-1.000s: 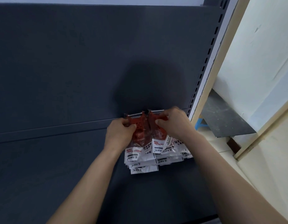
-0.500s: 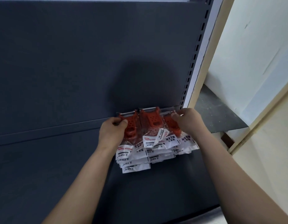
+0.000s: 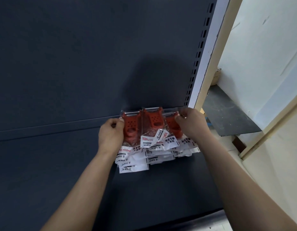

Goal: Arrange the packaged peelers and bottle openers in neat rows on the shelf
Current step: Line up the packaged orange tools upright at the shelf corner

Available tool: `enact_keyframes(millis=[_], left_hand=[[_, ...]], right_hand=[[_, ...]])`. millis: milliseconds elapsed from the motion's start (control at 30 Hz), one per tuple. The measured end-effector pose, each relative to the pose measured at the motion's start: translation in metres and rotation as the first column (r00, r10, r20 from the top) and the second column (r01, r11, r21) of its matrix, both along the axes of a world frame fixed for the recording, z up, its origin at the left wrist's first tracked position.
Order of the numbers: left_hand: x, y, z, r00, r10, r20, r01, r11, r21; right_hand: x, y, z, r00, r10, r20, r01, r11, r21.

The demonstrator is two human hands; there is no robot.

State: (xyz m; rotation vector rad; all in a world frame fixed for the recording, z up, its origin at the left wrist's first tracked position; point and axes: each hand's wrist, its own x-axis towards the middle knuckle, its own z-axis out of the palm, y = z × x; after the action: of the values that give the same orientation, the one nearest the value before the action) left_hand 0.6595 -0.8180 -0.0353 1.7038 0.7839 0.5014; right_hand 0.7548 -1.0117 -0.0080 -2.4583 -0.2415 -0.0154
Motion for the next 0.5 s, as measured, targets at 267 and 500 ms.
enact_keyframes(millis=[267,500], left_hand=[[-0.016,-0.009,0.006,0.999,0.043,-0.01,-0.038,0.955,0.296],[-0.016,-0.029,0.019,0.97,-0.122,-0.211,0.206,0.871,0.446]], right_hand=[[-0.016,0.034,0.017,0.978,0.19,0.084,-0.189,0.982,-0.024],[-0.025,0.051,0.012,0.982,0.185,-0.037,-0.188,0.975,-0.12]])
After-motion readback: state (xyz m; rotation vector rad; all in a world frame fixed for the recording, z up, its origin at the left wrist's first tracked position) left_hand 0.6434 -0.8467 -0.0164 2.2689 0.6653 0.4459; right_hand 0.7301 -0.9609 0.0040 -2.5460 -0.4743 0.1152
